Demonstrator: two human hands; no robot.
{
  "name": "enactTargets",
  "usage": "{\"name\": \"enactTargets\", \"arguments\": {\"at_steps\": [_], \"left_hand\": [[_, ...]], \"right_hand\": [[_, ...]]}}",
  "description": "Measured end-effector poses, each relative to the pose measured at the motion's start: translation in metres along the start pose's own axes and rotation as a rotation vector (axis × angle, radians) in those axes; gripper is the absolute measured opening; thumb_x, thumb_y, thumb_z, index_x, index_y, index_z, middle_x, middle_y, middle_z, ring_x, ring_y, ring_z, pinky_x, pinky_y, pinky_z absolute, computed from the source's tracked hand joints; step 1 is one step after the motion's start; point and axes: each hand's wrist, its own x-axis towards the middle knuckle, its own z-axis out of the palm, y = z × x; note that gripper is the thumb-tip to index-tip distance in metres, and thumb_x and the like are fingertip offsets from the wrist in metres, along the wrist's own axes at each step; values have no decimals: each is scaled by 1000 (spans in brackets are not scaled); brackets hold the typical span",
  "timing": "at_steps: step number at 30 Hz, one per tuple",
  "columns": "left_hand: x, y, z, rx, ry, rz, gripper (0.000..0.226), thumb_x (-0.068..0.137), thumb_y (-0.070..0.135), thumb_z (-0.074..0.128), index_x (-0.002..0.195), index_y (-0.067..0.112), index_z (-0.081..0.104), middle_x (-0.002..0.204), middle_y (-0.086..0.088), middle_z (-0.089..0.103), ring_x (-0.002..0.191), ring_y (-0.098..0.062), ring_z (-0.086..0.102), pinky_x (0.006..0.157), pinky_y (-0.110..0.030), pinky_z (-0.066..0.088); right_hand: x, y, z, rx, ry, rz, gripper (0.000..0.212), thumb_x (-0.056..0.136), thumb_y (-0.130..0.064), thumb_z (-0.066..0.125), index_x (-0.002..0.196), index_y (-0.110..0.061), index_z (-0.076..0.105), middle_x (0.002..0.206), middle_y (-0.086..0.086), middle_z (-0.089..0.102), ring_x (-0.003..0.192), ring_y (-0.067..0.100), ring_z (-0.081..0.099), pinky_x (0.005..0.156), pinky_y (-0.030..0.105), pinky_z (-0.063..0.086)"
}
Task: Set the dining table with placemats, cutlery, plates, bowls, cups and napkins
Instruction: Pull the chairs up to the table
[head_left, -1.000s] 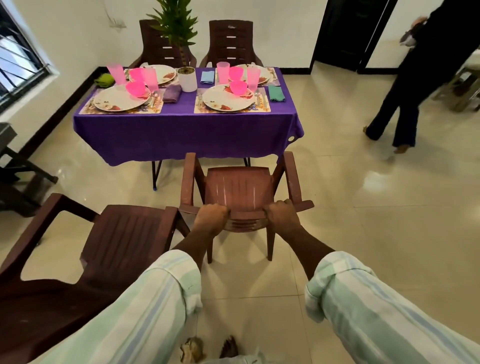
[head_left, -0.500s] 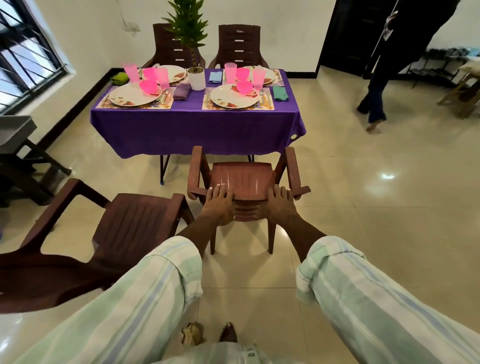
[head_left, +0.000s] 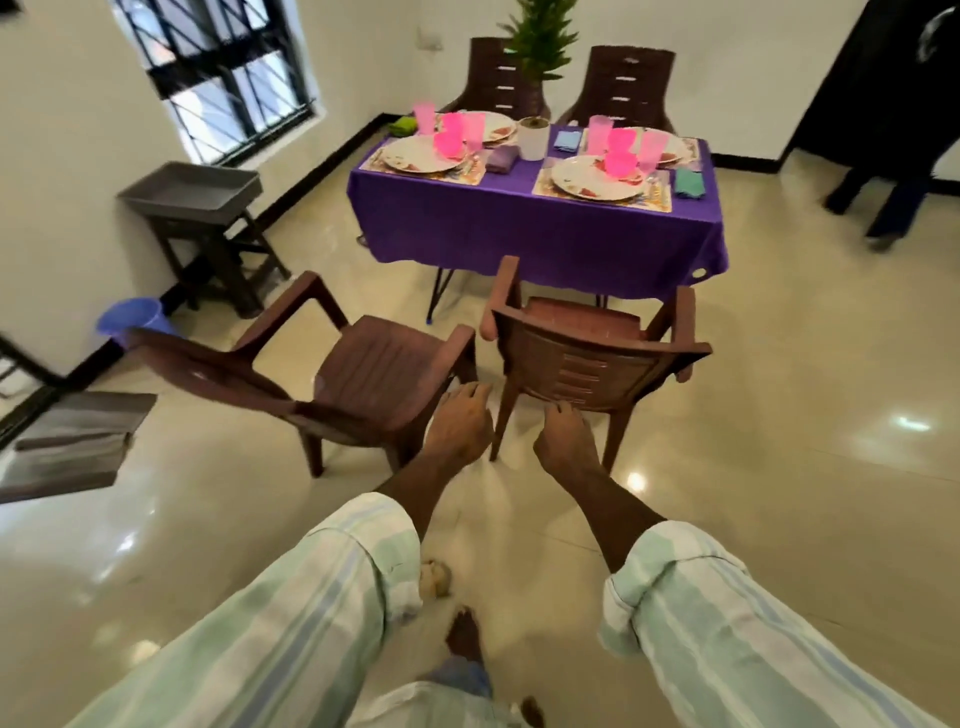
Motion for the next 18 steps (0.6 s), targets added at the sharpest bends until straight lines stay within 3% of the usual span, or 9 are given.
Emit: {"name": "enactTargets", "arguments": {"at_steps": [5,10,12,15,18], "left_hand": [[-48,-69,-30,-7,66,-133,62,87,20,57,145,20,34,141,-6,47,129,-24,43,111,-43,34],[-93,-149,-65,-21,174,-247,85,82,40,64,148,14,17,151,-16,23,140,-33,25,115,-51,28],[-106,-195,-82,32,239,-243,85,80,47,57,146,13,16,149,-15,21,139,-35,24,113,-51,28],[-125,-264,-112,43,420,-206,68,82,40,52,137,13,24,140,-11,24,132,-31,27,109,-48,33],[-131,-332,-146,89,326,-263,71,86,26,59,145,11,22,151,-16,19,141,-34,19,116,-45,21]], "right_hand": [[-21,-71,26,21,-22,-114,32,82,-8,59,114,-7,57,117,14,60,109,33,56,94,39,44],[-21,-165,48,42,38,-214,31,82,-8,56,113,-6,56,115,14,58,107,32,54,91,37,43],[-14,-219,57,84,95,-269,35,86,-14,54,119,-5,54,121,15,53,110,32,51,96,40,43],[-8,-302,75,173,129,-310,55,84,-38,45,131,-10,43,134,13,44,123,30,42,106,45,39],[-1,-378,108,115,84,-367,69,87,-48,45,143,-9,35,148,15,36,139,32,31,116,47,26]]}}
